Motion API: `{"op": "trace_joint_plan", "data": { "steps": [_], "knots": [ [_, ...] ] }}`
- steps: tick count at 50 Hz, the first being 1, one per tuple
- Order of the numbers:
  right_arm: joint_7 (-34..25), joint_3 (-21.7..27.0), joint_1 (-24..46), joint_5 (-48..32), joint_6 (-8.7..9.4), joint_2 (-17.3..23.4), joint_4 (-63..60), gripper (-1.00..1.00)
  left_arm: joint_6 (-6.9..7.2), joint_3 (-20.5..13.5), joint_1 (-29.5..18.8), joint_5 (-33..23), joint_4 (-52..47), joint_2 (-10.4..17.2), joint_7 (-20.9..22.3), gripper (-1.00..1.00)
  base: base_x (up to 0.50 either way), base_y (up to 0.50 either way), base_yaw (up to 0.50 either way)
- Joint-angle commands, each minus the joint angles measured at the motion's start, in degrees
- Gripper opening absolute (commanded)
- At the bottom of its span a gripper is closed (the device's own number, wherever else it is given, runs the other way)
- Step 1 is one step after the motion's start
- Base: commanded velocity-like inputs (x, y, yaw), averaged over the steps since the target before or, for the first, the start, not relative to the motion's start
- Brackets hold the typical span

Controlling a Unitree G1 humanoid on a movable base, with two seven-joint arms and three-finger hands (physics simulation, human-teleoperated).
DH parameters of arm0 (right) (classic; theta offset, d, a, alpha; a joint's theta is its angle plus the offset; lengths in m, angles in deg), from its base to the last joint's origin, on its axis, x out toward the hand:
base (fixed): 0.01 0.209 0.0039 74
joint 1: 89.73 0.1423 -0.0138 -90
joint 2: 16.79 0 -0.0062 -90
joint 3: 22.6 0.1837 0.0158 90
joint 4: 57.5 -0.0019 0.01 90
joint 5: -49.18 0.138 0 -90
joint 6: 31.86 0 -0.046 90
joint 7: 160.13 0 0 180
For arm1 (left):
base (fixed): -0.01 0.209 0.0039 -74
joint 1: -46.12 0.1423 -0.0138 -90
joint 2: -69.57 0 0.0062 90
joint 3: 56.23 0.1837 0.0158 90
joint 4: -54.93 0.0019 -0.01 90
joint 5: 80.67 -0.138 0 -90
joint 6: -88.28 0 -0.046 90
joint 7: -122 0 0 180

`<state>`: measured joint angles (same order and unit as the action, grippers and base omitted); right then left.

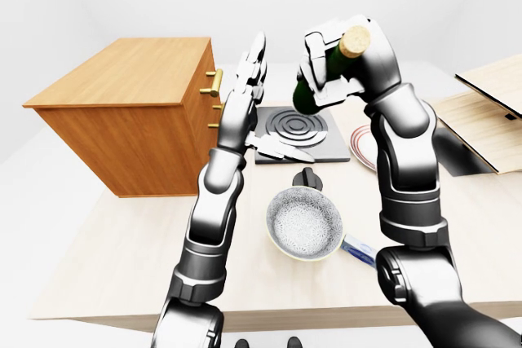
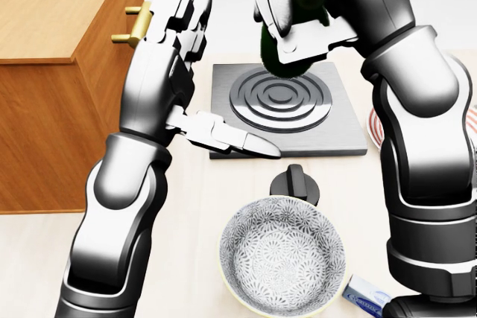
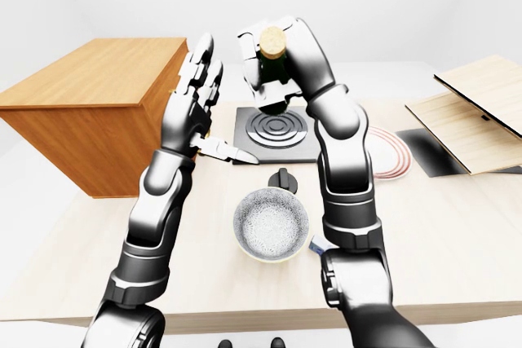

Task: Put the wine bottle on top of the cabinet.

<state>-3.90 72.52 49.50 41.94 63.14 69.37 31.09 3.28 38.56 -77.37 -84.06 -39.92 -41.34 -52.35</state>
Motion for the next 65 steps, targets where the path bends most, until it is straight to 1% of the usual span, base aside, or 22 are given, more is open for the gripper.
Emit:
{"op": "trace_joint_plan", "data": {
  "steps": [1, 13, 21, 28, 36, 45, 49, 54, 60, 62, 65],
  "knots": [
    [5.8, -1.4, -1.4, 6.8, 0.0, -1.9, -1.6, -1.0, 0.0, -0.2, -0.3, 0.0, 0.8, 0.1, -0.1, 1.0, 0.0, 0.0, 0.0],
    [4.7, -2.5, 2.2, 5.6, 0.0, -3.4, 0.1, -1.0, 0.0, 0.1, 0.3, -0.2, 3.4, -0.2, -0.1, 1.0, 0.0, 0.0, 0.0],
    [4.3, -2.9, 2.2, 5.2, 0.0, -4.1, 0.5, -1.0, 0.0, 0.0, -1.2, -0.3, 6.7, -0.5, -0.3, 1.0, 0.0, 0.0, 0.0],
    [4.2, -3.2, 2.3, 4.9, 0.0, -4.6, 0.8, -1.0, 0.0, -0.5, -5.0, -0.2, 13.2, -1.2, -1.0, 1.0, 0.0, 0.0, 0.0],
    [4.0, -3.5, 0.8, 4.7, 0.0, -5.4, -1.1, -1.0, 0.0, -0.7, -7.1, -0.3, 17.5, -1.2, -1.1, 1.0, 0.0, 0.0, 0.0],
    [3.5, -4.5, -0.3, 4.0, 0.0, -6.5, -3.7, -1.0, 0.0, -1.6, -11.3, -0.2, 25.0, -1.0, -1.5, 1.0, 0.0, 0.0, 0.0],
    [3.1, -5.1, -1.1, 3.6, 0.0, -7.3, -6.0, -1.0, 0.0, -1.7, -12.1, -0.2, 27.0, -0.8, -1.7, 1.0, 0.0, 0.0, 0.0],
    [2.2, -6.0, -2.1, 2.5, 0.0, -8.1, -8.7, -1.0, 0.0, -1.7, -11.9, -0.2, 26.8, -0.8, -1.6, 1.0, 0.0, 0.0, 0.0],
    [1.6, -6.3, -2.6, 1.8, 0.0, -8.7, -9.1, -1.0, 0.0, -1.7, -11.9, -0.2, 26.8, -0.8, -1.6, 1.0, 0.0, 0.0, 0.0],
    [1.4, -6.2, -2.5, 1.6, 0.0, -8.8, -9.0, -1.0, 0.0, -1.9, -12.3, 0.0, 26.2, -0.6, -1.6, 1.0, 0.0, 0.0, 0.0],
    [1.2, -6.4, -2.8, 1.4, 0.0, -9.1, -9.1, -1.0, 0.0, -2.6, -14.2, 0.5, 26.1, 0.0, -1.8, 1.0, 0.0, 0.0, 0.0]
  ]
}}
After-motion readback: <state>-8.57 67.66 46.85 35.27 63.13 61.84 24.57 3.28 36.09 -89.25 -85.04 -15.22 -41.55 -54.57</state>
